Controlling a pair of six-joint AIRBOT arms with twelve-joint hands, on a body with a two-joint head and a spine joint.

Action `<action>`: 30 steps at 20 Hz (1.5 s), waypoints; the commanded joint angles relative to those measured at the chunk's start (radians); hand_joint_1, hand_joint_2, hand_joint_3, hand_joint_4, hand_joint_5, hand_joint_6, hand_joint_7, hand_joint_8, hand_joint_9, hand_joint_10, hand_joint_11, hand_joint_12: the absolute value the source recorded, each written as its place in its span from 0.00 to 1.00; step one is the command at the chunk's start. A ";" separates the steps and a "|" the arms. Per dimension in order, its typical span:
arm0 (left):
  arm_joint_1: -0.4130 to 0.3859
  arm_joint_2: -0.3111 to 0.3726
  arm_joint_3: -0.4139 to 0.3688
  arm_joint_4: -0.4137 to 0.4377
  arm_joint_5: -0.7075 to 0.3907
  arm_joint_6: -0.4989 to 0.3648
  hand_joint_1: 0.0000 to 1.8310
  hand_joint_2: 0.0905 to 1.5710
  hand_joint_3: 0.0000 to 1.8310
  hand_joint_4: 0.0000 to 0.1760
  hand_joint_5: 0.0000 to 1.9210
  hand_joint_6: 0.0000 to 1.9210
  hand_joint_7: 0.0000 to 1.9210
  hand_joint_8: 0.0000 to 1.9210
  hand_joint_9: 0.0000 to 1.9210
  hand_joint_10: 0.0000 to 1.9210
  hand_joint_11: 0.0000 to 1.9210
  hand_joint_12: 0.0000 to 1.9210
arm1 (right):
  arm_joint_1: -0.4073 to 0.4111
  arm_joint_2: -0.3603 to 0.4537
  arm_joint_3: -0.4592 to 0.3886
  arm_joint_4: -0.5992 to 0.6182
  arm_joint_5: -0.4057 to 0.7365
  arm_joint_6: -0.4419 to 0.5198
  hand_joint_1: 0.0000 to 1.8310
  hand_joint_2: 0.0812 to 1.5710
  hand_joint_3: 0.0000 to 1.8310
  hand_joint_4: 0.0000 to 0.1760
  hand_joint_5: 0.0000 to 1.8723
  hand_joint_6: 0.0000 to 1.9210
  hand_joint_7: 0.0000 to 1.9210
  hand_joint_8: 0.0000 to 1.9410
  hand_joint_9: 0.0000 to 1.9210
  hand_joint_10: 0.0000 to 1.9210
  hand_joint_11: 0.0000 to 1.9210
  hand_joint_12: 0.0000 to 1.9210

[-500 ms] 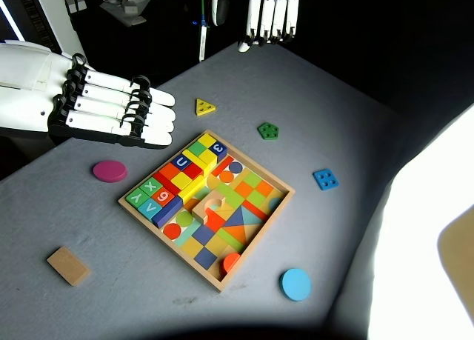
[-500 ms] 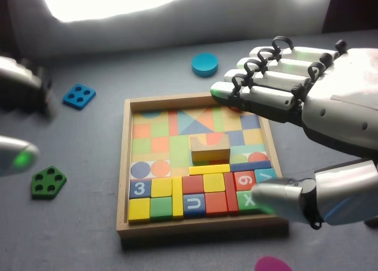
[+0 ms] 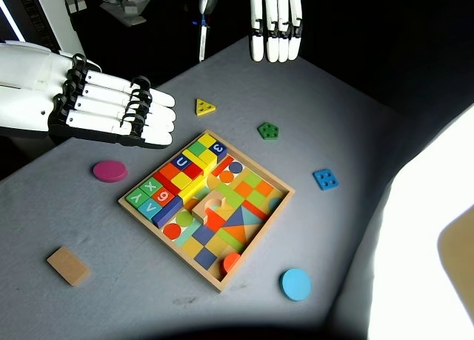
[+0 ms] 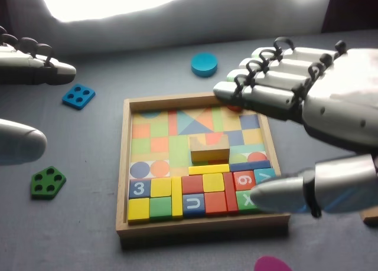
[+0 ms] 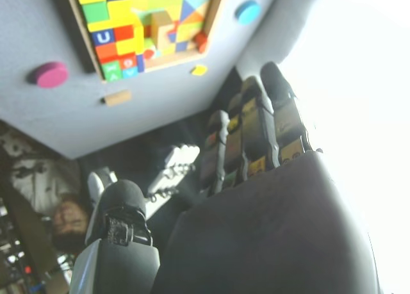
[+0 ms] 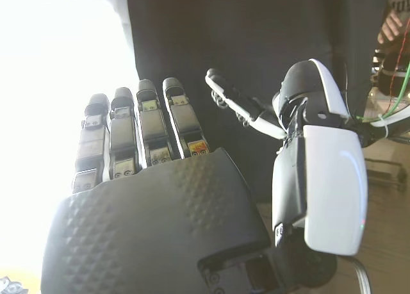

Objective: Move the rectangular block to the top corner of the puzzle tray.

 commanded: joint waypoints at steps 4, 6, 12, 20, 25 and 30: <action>-0.021 0.003 -0.003 0.010 0.092 -0.001 0.02 0.78 0.00 0.14 0.07 0.00 0.06 0.00 0.07 0.00 0.00 0.20 | 0.009 -0.086 0.098 0.088 0.072 -0.065 0.00 0.66 0.03 0.04 0.02 0.01 0.00 0.00 0.00 0.00 0.00 0.00; -0.020 0.003 -0.003 0.010 0.092 -0.001 0.02 0.78 0.00 0.14 0.08 0.00 0.07 0.00 0.08 0.00 0.00 0.22 | -0.007 -0.128 0.143 0.110 0.062 -0.085 0.00 0.66 0.03 0.10 0.04 0.02 0.00 0.00 0.00 0.00 0.00 0.00; -0.019 0.003 -0.004 0.010 0.092 -0.001 0.01 0.79 0.00 0.12 0.09 0.00 0.08 0.00 0.09 0.00 0.00 0.23 | -0.048 -0.282 0.273 0.177 0.097 -0.160 0.00 0.66 0.03 0.11 0.22 0.08 0.00 0.00 0.00 0.00 0.00 0.00; -0.014 0.004 -0.012 0.010 0.092 -0.001 0.00 0.79 0.00 0.16 0.08 0.00 0.07 0.00 0.08 0.00 0.00 0.21 | -0.088 -0.459 0.404 0.315 0.192 -0.327 0.00 0.69 0.01 0.04 0.42 0.05 0.02 0.00 0.00 0.00 0.00 0.00; -0.013 0.004 -0.010 0.010 0.092 -0.001 0.00 0.79 0.00 0.18 0.08 0.00 0.07 0.00 0.08 0.00 0.00 0.20 | -0.112 -0.513 0.437 0.319 0.211 -0.342 0.00 0.70 0.01 0.00 0.44 0.05 0.00 0.00 0.00 0.00 0.00 0.00; -0.009 0.004 -0.009 0.010 0.092 -0.001 0.00 0.79 0.00 0.19 0.09 0.00 0.07 0.00 0.09 0.00 0.00 0.23 | -0.126 -0.558 0.472 0.335 0.219 -0.347 0.00 0.70 0.01 0.00 0.44 0.05 0.00 0.00 0.00 0.00 0.00 0.00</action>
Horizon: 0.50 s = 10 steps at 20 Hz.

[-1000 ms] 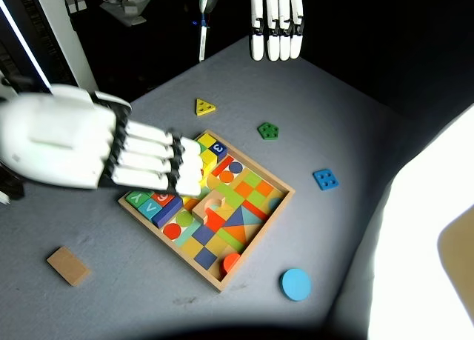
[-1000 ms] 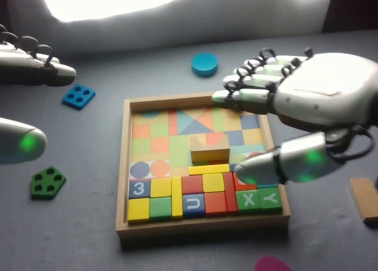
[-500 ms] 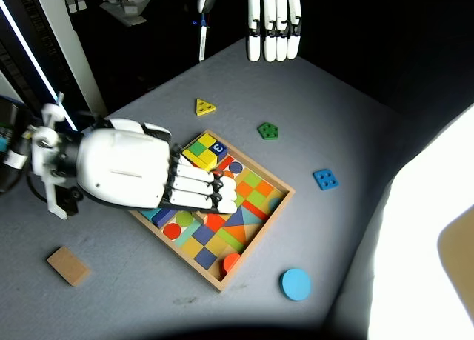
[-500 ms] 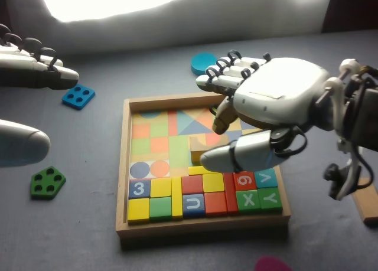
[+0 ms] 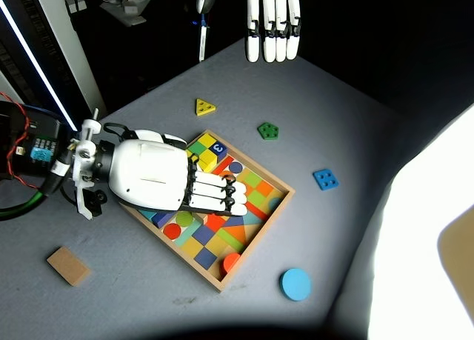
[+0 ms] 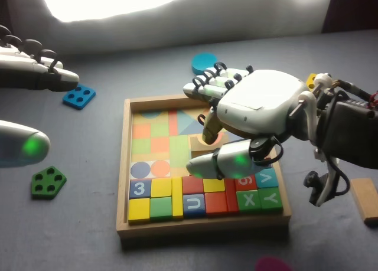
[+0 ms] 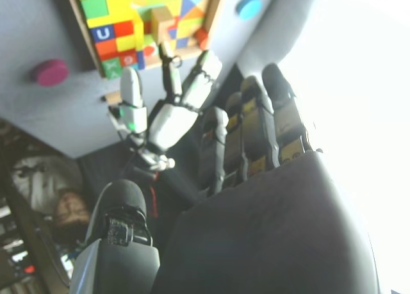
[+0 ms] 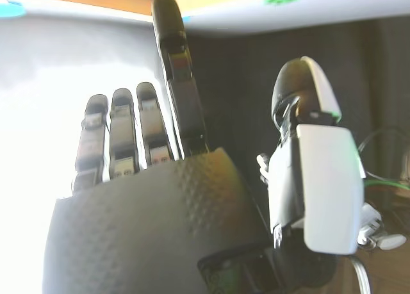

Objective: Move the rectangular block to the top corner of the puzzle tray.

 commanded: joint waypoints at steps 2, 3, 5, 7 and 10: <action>-0.007 0.004 0.002 0.010 0.092 -0.002 0.00 0.79 0.00 0.16 0.08 0.00 0.07 0.00 0.08 0.00 0.00 0.23 | -0.001 -0.005 0.007 -0.015 0.084 -0.001 0.00 0.70 0.01 0.00 0.43 0.04 0.00 0.00 0.00 0.00 0.00 0.00; -0.007 0.004 0.003 0.010 0.092 -0.002 0.00 0.79 0.00 0.13 0.09 0.00 0.07 0.00 0.08 0.00 0.00 0.21 | -0.001 -0.010 0.011 -0.015 0.084 -0.001 0.00 0.70 0.01 0.00 0.43 0.04 0.00 0.00 0.00 0.00 0.00 0.00; -0.007 0.004 0.006 0.010 0.092 -0.002 0.00 0.79 0.00 0.13 0.09 0.00 0.07 0.00 0.08 0.00 0.00 0.21 | -0.003 -0.017 0.019 -0.015 0.084 -0.002 0.00 0.71 0.01 0.00 0.42 0.04 0.00 0.00 0.00 0.00 0.00 0.00; -0.008 0.004 0.009 0.010 0.092 -0.002 0.00 0.79 0.00 0.12 0.10 0.00 0.07 0.00 0.09 0.00 0.00 0.20 | -0.013 -0.024 0.029 -0.015 0.088 -0.005 0.00 0.71 0.01 0.00 0.42 0.03 0.00 0.00 0.00 0.00 0.00 0.00; -0.008 0.004 0.011 0.010 0.092 -0.002 0.00 0.79 0.00 0.10 0.10 0.00 0.07 0.00 0.08 0.00 0.00 0.18 | -0.019 -0.025 0.032 -0.015 0.088 -0.007 0.00 0.71 0.01 0.00 0.41 0.03 0.00 0.00 0.00 0.00 0.00 0.00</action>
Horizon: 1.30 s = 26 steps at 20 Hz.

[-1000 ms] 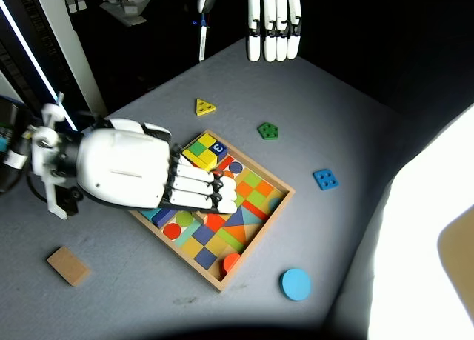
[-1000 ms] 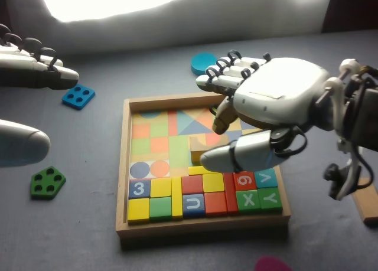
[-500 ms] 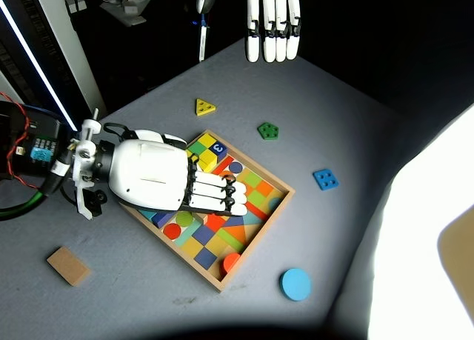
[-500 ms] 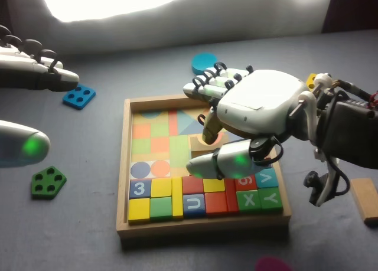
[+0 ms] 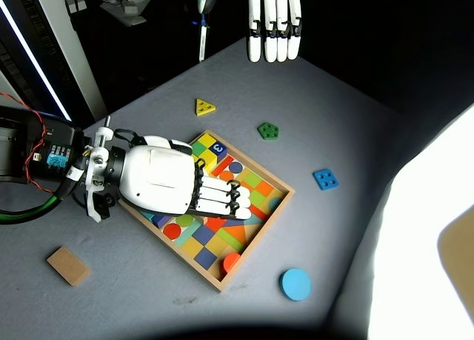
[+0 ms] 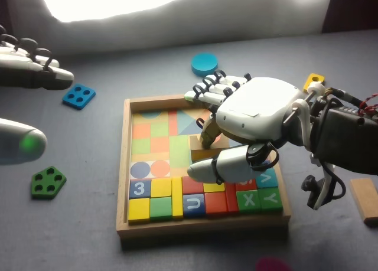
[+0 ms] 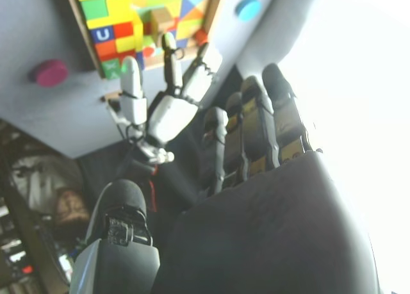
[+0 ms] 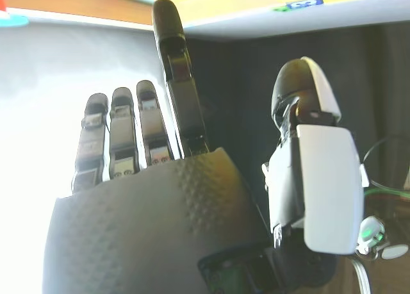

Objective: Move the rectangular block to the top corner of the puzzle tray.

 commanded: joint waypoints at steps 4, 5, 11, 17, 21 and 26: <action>-0.024 0.003 0.006 0.010 0.093 -0.002 0.00 0.79 0.00 0.12 0.09 0.00 0.06 0.00 0.08 0.00 0.00 0.18 | -0.001 0.003 -0.001 -0.018 0.079 -0.007 0.00 0.71 0.01 0.00 0.41 0.03 0.01 0.00 0.00 0.00 0.00 0.00; -0.023 0.003 0.006 0.010 0.093 -0.002 0.00 0.79 0.00 0.13 0.09 0.00 0.06 0.00 0.08 0.00 0.00 0.17 | -0.003 0.003 -0.001 -0.018 0.078 -0.010 0.00 0.71 0.01 0.00 0.41 0.03 0.01 0.00 0.00 0.00 0.00 0.00; -0.015 0.003 0.004 0.010 0.093 -0.002 0.00 0.80 0.00 0.03 0.10 0.00 0.08 0.00 0.09 0.00 0.00 0.22 | -0.023 0.004 0.009 -0.018 0.079 -0.041 0.00 0.70 0.00 0.00 0.43 0.03 0.02 0.00 0.00 0.00 0.00 0.00; -0.007 0.004 0.007 0.010 0.093 -0.002 0.00 0.80 0.00 0.09 0.10 0.00 0.09 0.00 0.11 0.01 0.00 0.23 | -0.032 0.014 0.030 -0.018 0.072 -0.041 0.00 0.70 0.00 0.00 0.43 0.03 0.02 0.01 0.00 0.00 0.00 0.00; -0.007 0.004 0.005 0.010 0.093 -0.002 0.00 0.80 0.00 0.04 0.10 0.00 0.08 0.00 0.10 0.00 0.00 0.21 | -0.040 0.016 0.051 -0.018 0.067 -0.041 0.00 0.70 0.00 0.00 0.42 0.02 0.01 0.00 0.00 0.00 0.00 0.00; -0.006 0.004 -0.002 0.010 0.093 -0.001 0.00 0.80 0.00 0.03 0.10 0.00 0.09 0.00 0.10 0.00 0.00 0.23 | -0.046 0.016 0.077 -0.018 0.062 -0.040 0.00 0.70 0.00 0.00 0.42 0.03 0.01 0.00 0.00 0.00 0.00 0.00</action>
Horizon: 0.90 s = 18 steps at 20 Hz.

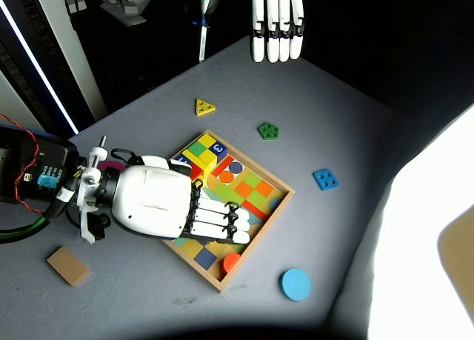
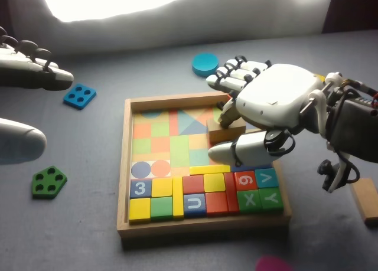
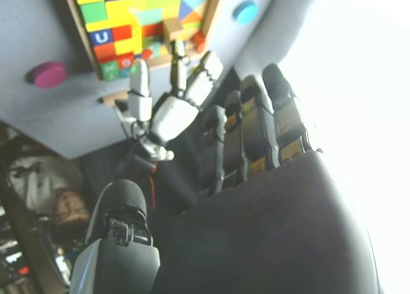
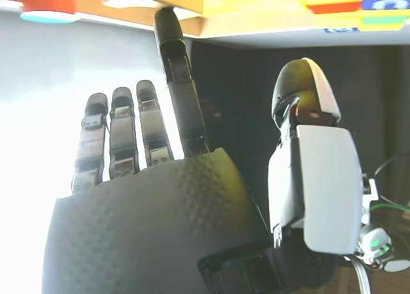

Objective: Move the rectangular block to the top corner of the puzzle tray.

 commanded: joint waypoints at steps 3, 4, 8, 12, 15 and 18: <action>-0.006 0.004 -0.002 0.010 0.093 -0.001 0.01 0.80 0.00 0.08 0.11 0.00 0.09 0.00 0.11 0.00 0.00 0.25 | -0.011 0.008 0.024 -0.005 0.016 -0.008 0.00 0.70 0.00 0.00 0.41 0.02 0.01 0.00 0.00 0.00 0.00 0.00; -0.006 0.004 -0.001 0.010 0.093 -0.001 0.01 0.80 0.00 0.08 0.11 0.00 0.09 0.00 0.11 0.00 0.00 0.25 | -0.010 0.006 0.029 -0.005 0.016 -0.007 0.00 0.70 0.00 0.00 0.41 0.02 0.01 0.00 0.00 0.00 0.00 0.00; -0.005 0.004 -0.002 0.010 0.093 -0.001 0.00 0.80 0.00 0.08 0.09 0.00 0.08 0.00 0.10 0.00 0.00 0.21 | -0.008 -0.001 0.051 -0.005 0.015 -0.004 0.00 0.71 0.00 0.00 0.42 0.02 0.02 0.00 0.00 0.00 0.00 0.00; -0.005 0.005 -0.003 0.010 0.093 -0.001 0.00 0.80 0.00 0.05 0.09 0.00 0.09 0.00 0.11 0.00 0.00 0.23 | -0.007 -0.006 0.076 -0.005 0.016 0.001 0.00 0.71 0.00 0.00 0.42 0.02 0.02 0.00 0.00 0.00 0.00 0.00; -0.005 0.005 -0.006 0.010 0.093 -0.001 0.00 0.80 0.00 0.07 0.10 0.00 0.09 0.00 0.11 0.00 0.00 0.25 | -0.007 -0.010 0.094 -0.005 0.016 0.004 0.00 0.71 0.00 0.00 0.41 0.02 0.01 0.00 0.00 0.00 0.00 0.00; -0.005 0.005 -0.006 0.010 0.093 -0.001 0.00 0.80 0.00 0.07 0.09 0.00 0.08 0.00 0.11 0.00 0.00 0.24 | -0.007 -0.014 0.103 -0.005 0.014 0.004 0.00 0.71 0.00 0.00 0.40 0.02 0.01 0.00 0.00 0.00 0.00 0.00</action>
